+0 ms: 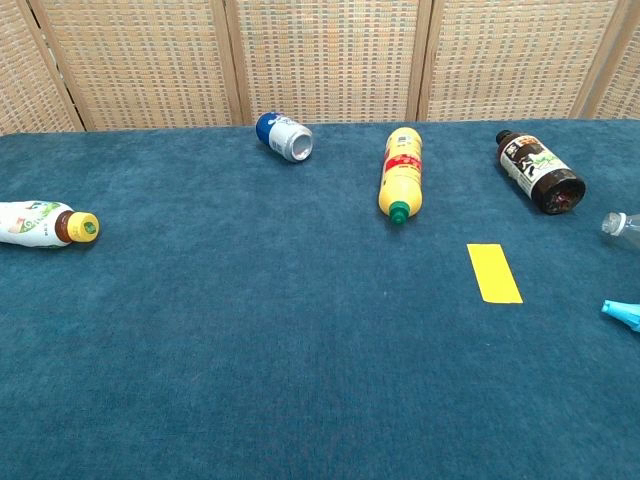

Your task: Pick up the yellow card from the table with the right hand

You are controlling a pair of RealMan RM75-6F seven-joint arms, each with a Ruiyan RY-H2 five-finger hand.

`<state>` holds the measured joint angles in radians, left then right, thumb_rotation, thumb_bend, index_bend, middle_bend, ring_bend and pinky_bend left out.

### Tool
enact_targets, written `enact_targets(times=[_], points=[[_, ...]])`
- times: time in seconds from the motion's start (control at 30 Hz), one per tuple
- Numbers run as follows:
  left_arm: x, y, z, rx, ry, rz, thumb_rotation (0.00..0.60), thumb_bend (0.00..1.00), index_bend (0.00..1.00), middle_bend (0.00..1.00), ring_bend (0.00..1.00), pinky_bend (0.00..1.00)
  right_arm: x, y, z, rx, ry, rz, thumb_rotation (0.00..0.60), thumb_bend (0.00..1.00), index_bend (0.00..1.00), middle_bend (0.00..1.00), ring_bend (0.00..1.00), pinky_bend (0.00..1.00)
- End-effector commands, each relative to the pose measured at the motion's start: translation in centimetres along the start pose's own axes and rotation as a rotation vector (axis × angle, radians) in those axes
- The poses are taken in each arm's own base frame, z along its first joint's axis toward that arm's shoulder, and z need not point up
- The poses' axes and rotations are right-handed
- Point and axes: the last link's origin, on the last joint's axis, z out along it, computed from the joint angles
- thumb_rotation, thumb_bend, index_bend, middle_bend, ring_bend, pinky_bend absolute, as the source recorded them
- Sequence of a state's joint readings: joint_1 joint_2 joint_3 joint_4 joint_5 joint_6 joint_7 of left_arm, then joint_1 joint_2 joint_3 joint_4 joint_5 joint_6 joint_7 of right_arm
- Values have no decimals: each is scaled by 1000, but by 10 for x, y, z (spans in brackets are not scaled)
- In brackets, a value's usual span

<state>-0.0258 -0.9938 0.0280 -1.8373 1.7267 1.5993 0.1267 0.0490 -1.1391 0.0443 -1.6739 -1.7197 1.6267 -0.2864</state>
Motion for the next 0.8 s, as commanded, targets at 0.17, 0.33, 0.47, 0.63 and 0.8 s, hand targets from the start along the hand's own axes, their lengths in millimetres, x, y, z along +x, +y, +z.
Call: enact_targets(times=[0.17,0.33,0.47,0.63,0.8], points=[[-2,1,1,-4,-12,-1,600,0,0,0,0,0,-4,-1,3,9,-16,-10,600,0,0,0,0,0],[-3,1,6,-3,-13,-5,600,0,0,0,0,0,-7,-12,29,79,-64,-37,600,0,5,0,0,0],[-5,-1,11,15,-7,-5,600,0,0,0,0,0,-5,-37,68,207,-180,-20,600,0,44,0,0,0],[-11,-2,17,17,-30,5,600,0,0,0,0,0,-16,-60,114,268,-269,1,600,0,195,0,0,0],[-16,-3,23,34,-47,16,600,0,0,0,0,0,-36,-80,145,268,-324,31,600,0,315,0,0,0]])
